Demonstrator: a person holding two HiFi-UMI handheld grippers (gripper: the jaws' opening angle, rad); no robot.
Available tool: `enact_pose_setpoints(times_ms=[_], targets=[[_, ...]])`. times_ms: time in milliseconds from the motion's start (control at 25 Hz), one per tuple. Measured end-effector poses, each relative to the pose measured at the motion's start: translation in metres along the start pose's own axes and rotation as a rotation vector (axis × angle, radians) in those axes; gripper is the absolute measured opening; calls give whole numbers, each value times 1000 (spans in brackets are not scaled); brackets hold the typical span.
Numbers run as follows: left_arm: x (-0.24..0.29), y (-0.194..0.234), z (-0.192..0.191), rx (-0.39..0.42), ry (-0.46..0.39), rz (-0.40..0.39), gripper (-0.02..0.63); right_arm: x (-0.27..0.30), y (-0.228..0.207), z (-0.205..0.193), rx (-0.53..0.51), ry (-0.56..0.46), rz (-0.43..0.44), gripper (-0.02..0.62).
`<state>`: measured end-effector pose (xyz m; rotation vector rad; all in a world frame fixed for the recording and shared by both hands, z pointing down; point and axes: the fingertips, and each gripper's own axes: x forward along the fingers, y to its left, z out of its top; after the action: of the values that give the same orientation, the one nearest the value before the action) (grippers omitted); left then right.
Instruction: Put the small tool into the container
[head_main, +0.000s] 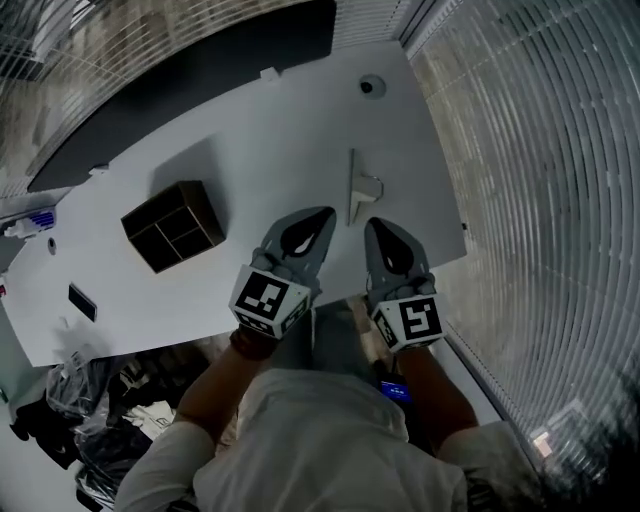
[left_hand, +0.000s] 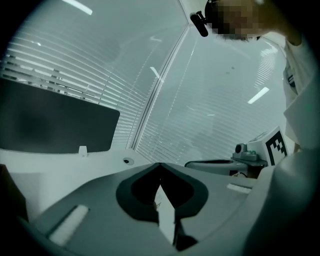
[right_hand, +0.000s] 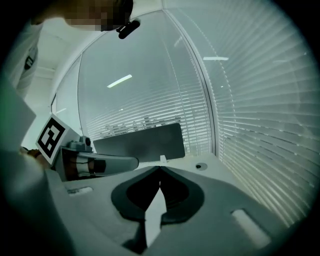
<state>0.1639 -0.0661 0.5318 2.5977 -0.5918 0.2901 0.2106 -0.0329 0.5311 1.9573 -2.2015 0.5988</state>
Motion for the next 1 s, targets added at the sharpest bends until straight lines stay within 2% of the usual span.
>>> enact_pose_setpoints(times_ms=[200, 280, 560, 800, 1000], targets=[[16, 8, -24, -6, 31, 7, 3, 13, -28, -37, 8, 52, -37, 3], [22, 11, -34, -9, 42, 12, 3, 21, -38, -55, 24, 91, -45, 51], [43, 26, -68, -14, 82, 29, 3, 46, -73, -108, 124, 198, -74, 95], [50, 39, -93, -25, 118, 52, 3, 62, -86, -138, 187, 261, -74, 118], [52, 41, -99, -42, 125, 56, 3, 69, -92, -146, 232, 264, -69, 120]])
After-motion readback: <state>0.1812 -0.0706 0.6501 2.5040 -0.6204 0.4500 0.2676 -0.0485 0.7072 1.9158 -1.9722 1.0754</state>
